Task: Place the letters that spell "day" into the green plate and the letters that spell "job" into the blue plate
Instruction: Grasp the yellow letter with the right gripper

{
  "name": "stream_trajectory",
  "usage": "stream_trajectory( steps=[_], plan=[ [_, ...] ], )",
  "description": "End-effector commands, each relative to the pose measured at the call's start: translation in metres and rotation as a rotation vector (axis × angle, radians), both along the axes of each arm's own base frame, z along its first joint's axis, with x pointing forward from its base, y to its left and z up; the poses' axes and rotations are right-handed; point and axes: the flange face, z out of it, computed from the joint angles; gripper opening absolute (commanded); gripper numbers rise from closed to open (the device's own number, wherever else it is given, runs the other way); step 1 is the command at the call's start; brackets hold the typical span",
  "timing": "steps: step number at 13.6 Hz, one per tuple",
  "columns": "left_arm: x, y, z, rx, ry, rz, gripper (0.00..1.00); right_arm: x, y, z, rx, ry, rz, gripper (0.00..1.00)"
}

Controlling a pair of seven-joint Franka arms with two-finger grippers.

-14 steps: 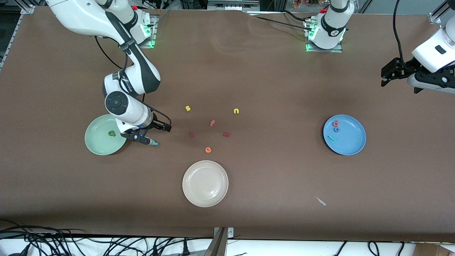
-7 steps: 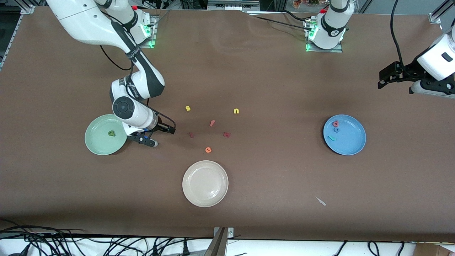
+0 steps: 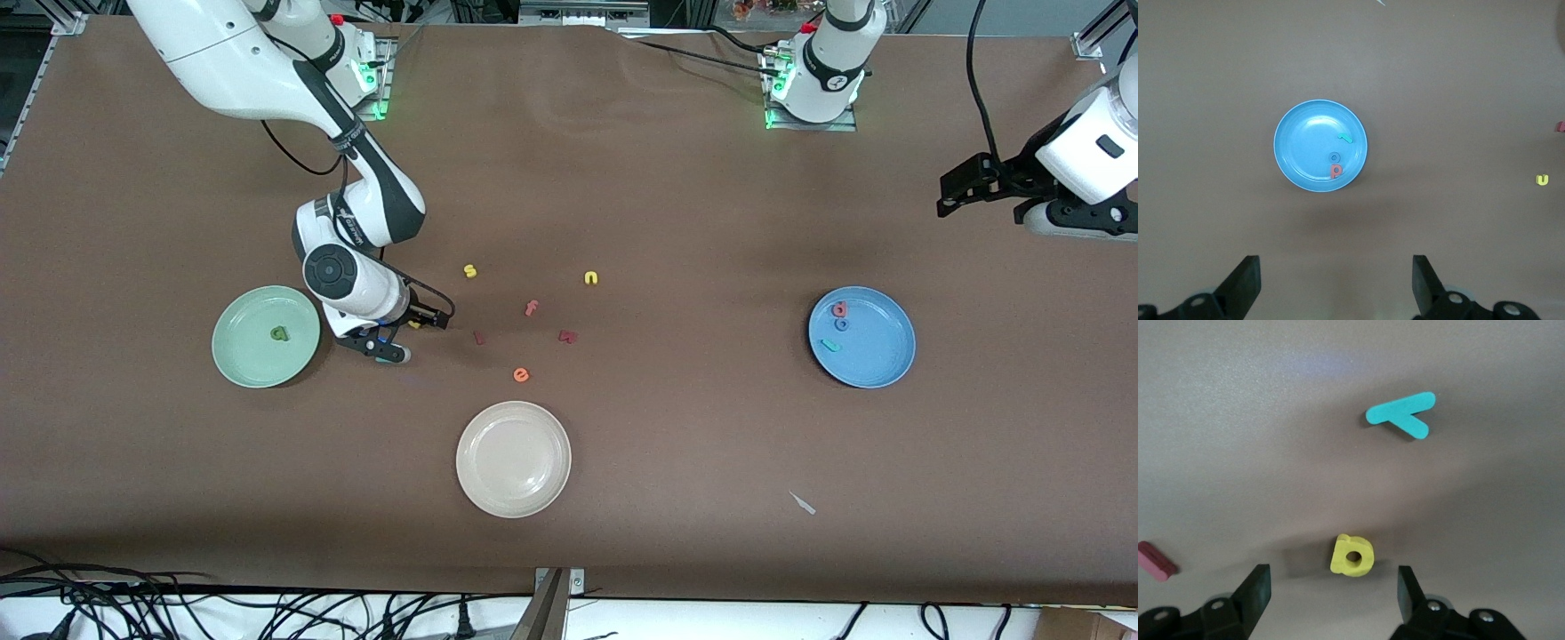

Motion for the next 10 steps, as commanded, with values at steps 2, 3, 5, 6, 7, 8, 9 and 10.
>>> stream_trajectory(
  steps=[2,3,5,6,7,8,9,10],
  plan=[
    [0.003,-0.005,0.007,-0.026,0.010,0.009,1.00,0.005,-0.001,-0.002,0.002,-0.017,0.001,0.78],
    [0.002,-0.003,0.007,-0.026,0.013,0.012,1.00,0.004,-0.001,-0.002,0.005,-0.026,0.004,0.78],
    [0.002,0.001,0.006,-0.026,0.018,0.016,1.00,0.000,-0.002,-0.007,0.010,-0.040,0.004,0.78],
    [0.002,0.003,0.006,-0.026,0.018,0.018,1.00,-0.001,-0.003,-0.008,0.004,-0.049,0.014,0.78],
    [0.002,0.004,0.005,-0.025,0.020,0.016,1.00,-0.001,-0.005,-0.009,-0.004,-0.052,0.023,0.77],
    [0.002,0.004,0.005,-0.025,0.020,0.013,1.00,0.000,-0.008,-0.009,-0.009,-0.056,0.022,0.77],
    [0.002,0.004,0.005,-0.026,0.020,0.012,1.00,0.000,-0.009,-0.009,-0.010,-0.055,0.025,0.76],
    [0.002,0.004,0.005,-0.025,0.020,0.013,1.00,0.000,-0.009,-0.009,-0.010,-0.056,0.028,0.73]
  ],
)
